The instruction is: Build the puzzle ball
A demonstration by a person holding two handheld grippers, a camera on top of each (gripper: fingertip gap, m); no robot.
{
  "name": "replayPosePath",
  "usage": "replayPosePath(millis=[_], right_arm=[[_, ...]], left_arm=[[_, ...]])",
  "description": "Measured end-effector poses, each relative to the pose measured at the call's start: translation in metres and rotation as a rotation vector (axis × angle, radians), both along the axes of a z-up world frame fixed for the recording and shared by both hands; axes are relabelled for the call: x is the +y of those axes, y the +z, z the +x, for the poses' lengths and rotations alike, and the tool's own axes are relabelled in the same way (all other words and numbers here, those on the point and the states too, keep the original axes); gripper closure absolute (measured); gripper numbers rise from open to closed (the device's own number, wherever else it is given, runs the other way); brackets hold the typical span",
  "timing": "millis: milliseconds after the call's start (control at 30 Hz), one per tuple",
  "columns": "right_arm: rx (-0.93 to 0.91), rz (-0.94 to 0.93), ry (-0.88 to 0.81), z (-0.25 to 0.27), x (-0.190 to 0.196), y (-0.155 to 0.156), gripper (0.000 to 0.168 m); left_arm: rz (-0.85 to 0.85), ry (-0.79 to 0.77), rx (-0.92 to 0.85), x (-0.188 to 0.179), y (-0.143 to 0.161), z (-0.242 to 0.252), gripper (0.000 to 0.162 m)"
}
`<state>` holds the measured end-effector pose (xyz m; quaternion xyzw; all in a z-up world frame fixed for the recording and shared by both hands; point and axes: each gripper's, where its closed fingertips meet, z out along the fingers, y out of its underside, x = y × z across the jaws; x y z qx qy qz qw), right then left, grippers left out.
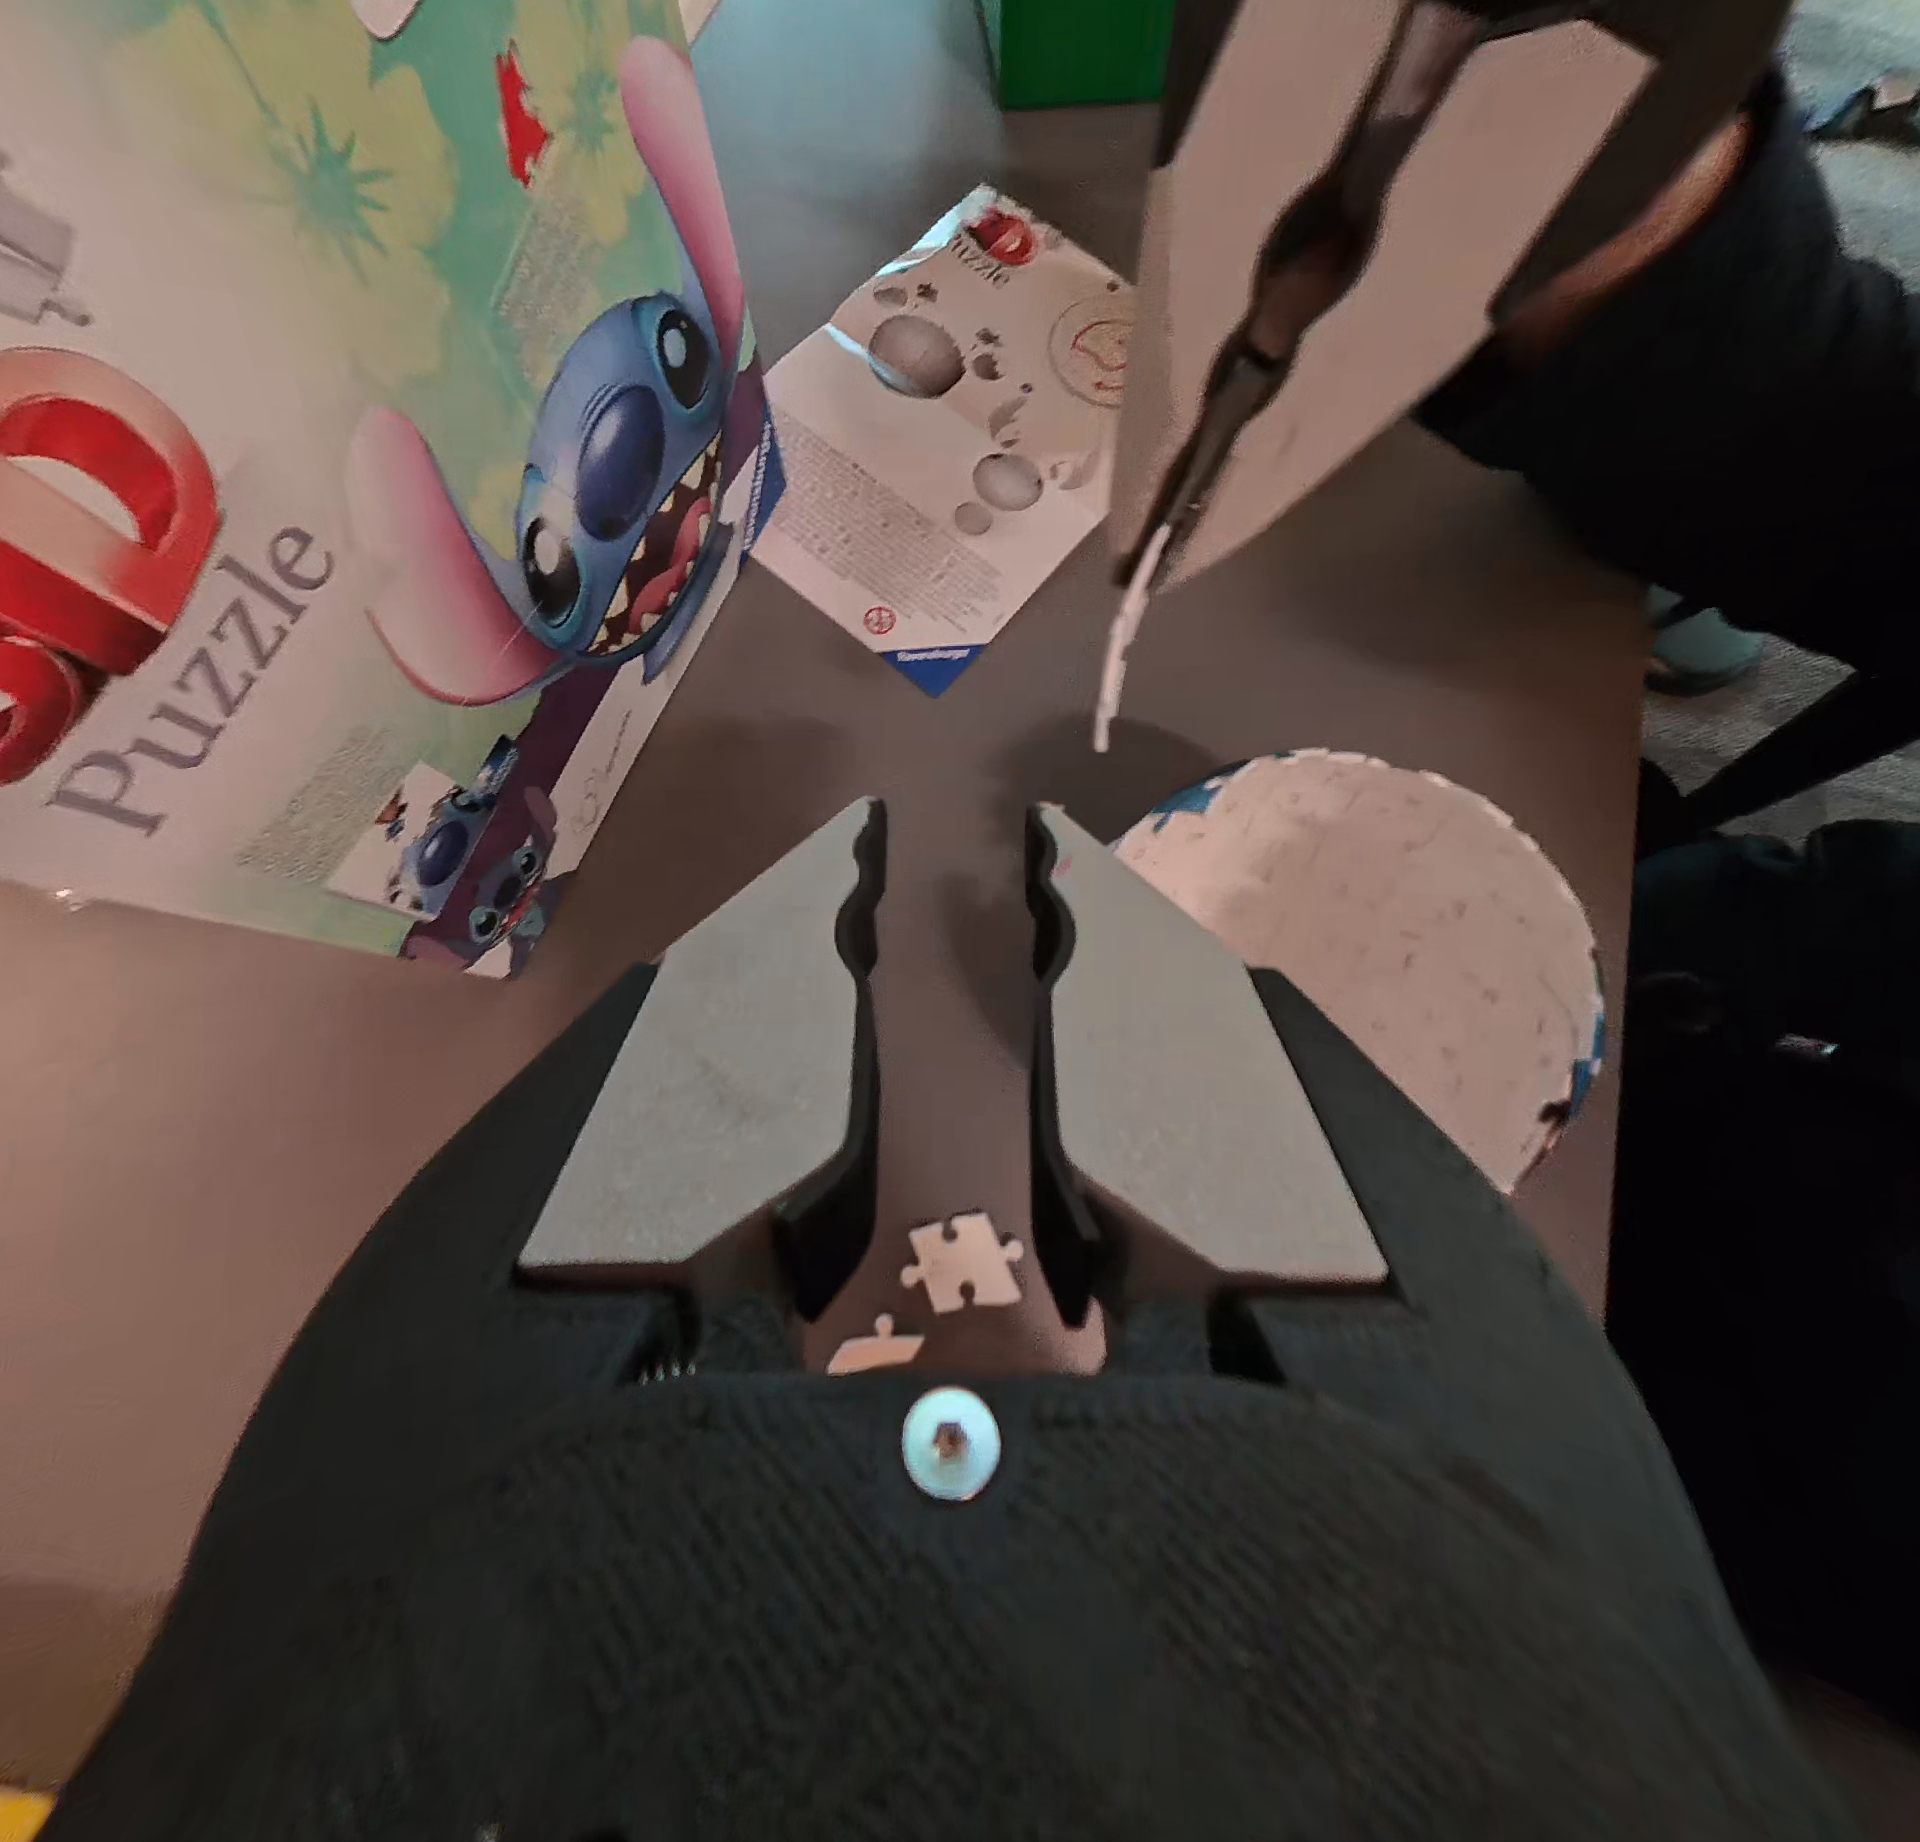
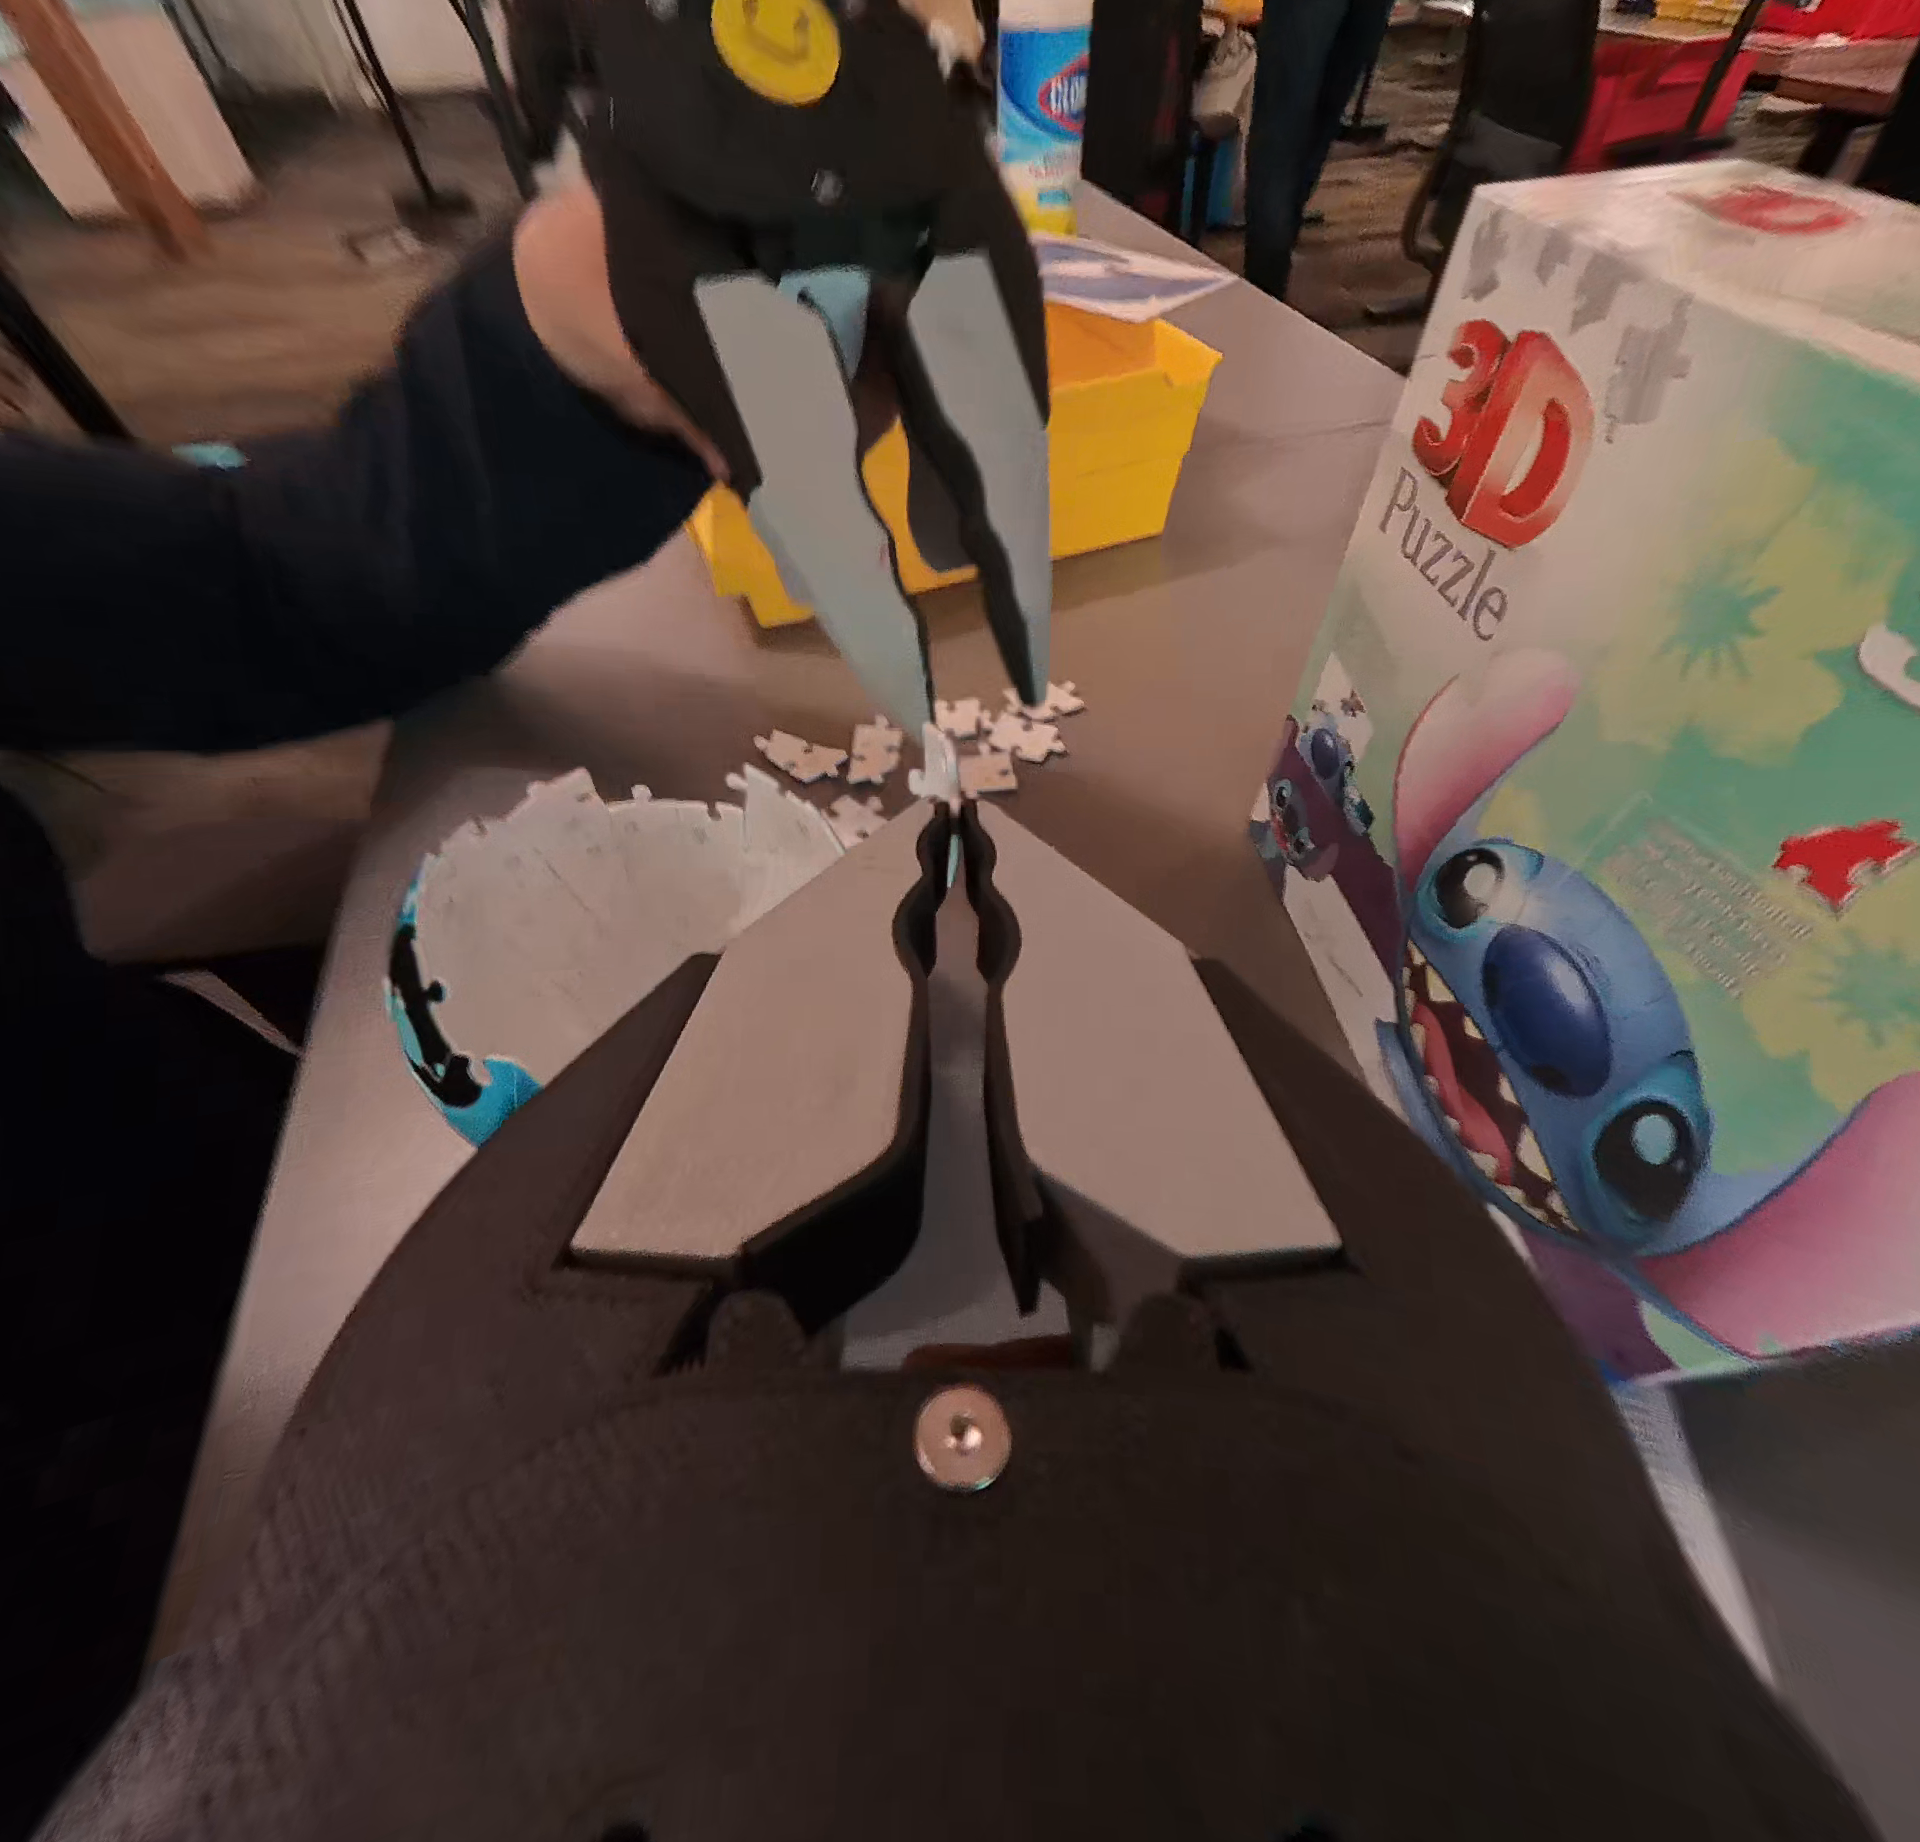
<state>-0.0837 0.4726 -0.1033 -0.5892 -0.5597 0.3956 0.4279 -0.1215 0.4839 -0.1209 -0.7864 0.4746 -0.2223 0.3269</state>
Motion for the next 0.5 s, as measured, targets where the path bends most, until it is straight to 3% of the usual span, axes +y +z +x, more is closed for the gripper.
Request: replayPosePath(millis=[133,333,500], right_arm=[[-0.155,0.135,-0.018,-0.011,-0.021,-0.006,0.168],[-0.534,0.358,-0.039,-0.025,-0.045,-0.031,0.168],[-0.76,0.343,-0.033,-0.037,-0.055,-0.048,0.168]], left_arm=[[0.017,0.022,0.069,0.004,0.001,-0.02,0.137],[-0.124,0.045,0.053,0.021,-0.035,-0.035,0.135],[-0.289,0.006,-0.064,0.02,-0.045,-0.02,0.133]])
